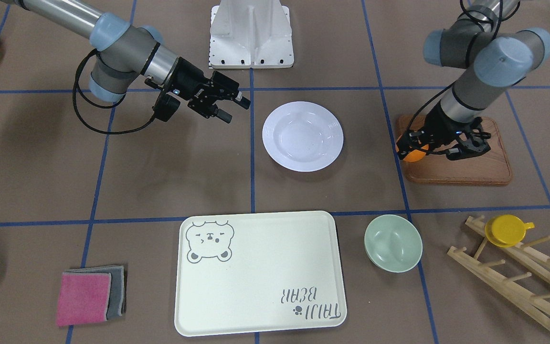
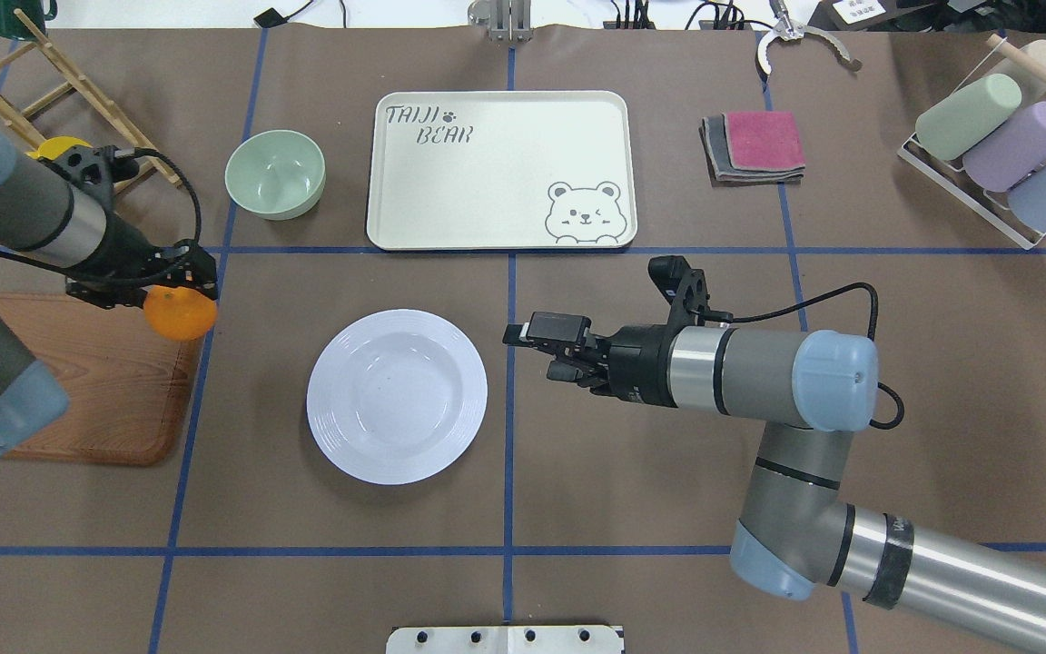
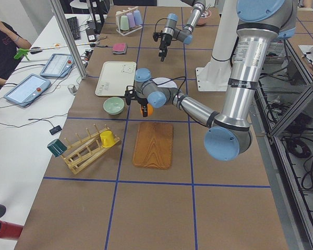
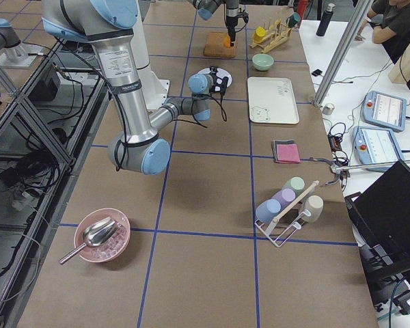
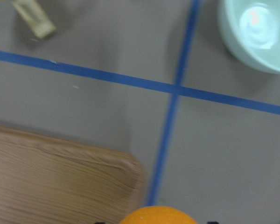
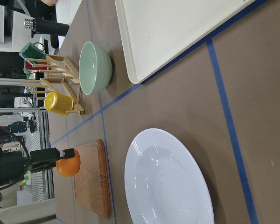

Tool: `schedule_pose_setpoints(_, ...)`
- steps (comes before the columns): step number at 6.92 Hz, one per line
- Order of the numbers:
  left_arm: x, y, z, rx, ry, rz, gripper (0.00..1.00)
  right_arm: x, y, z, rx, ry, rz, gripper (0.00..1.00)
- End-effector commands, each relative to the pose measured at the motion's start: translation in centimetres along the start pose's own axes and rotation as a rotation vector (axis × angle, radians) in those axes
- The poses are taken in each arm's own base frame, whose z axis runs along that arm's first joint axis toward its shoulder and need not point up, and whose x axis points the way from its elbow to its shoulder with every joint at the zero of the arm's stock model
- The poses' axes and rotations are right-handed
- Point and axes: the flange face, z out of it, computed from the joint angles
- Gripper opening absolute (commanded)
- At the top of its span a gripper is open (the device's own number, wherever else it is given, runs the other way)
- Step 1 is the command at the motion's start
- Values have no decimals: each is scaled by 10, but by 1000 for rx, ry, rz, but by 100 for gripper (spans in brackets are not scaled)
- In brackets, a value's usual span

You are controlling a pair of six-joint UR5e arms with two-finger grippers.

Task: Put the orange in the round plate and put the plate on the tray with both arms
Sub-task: 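Carry the orange onto the white plate with the left while the right grasps it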

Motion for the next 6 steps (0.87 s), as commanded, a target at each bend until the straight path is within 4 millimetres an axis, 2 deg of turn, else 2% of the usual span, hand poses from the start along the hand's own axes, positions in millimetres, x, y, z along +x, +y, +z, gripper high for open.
schedule_pose_setpoints(1,108,48,8,-25,14,-67,71,9,5,22,26,15,-67,94)
schedule_pose_setpoints(2,146,64,6,-8,0,-59,72,8,3,35,36,20,-71,94)
schedule_pose_setpoints(3,157,81,13,-19,-1,-66,73,13,7,48,54,31,-85,94)
schedule_pose_setpoints(4,159,86,17,-12,-4,-59,78,20,16,54,45,44,-112,94)
schedule_pose_setpoints(6,161,93,23,-13,-10,-49,80,36,34,65,24,75,-125,94)
